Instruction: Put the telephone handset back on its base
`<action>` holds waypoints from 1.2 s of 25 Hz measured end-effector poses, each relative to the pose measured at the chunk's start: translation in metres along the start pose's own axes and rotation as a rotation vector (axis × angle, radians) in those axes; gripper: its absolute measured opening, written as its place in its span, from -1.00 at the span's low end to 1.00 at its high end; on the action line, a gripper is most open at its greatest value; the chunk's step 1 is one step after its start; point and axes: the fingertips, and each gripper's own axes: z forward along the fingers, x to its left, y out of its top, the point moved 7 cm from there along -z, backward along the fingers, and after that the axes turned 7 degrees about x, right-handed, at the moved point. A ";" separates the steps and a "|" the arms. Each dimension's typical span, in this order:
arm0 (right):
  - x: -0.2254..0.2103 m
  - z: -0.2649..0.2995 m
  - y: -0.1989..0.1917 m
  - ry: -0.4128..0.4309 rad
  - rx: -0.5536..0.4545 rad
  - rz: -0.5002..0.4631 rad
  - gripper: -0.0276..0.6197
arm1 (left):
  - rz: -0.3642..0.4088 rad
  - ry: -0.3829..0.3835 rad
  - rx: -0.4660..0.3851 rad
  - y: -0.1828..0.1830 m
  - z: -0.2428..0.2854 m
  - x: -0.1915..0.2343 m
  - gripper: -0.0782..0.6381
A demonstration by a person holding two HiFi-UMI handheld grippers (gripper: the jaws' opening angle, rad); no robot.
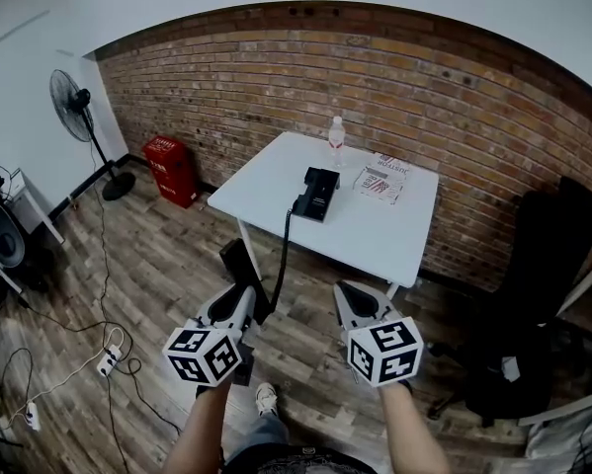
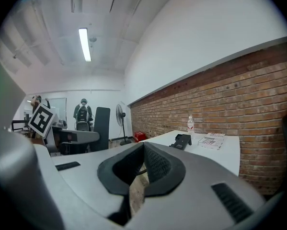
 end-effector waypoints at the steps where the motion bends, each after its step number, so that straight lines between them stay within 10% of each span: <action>1: -0.002 0.011 0.001 -0.005 0.003 0.001 -0.91 | -0.002 -0.006 0.003 0.002 0.009 0.008 -0.58; 30: -0.020 0.231 0.071 -0.257 0.074 0.064 -0.91 | -0.015 -0.264 0.123 0.088 0.188 0.213 -0.58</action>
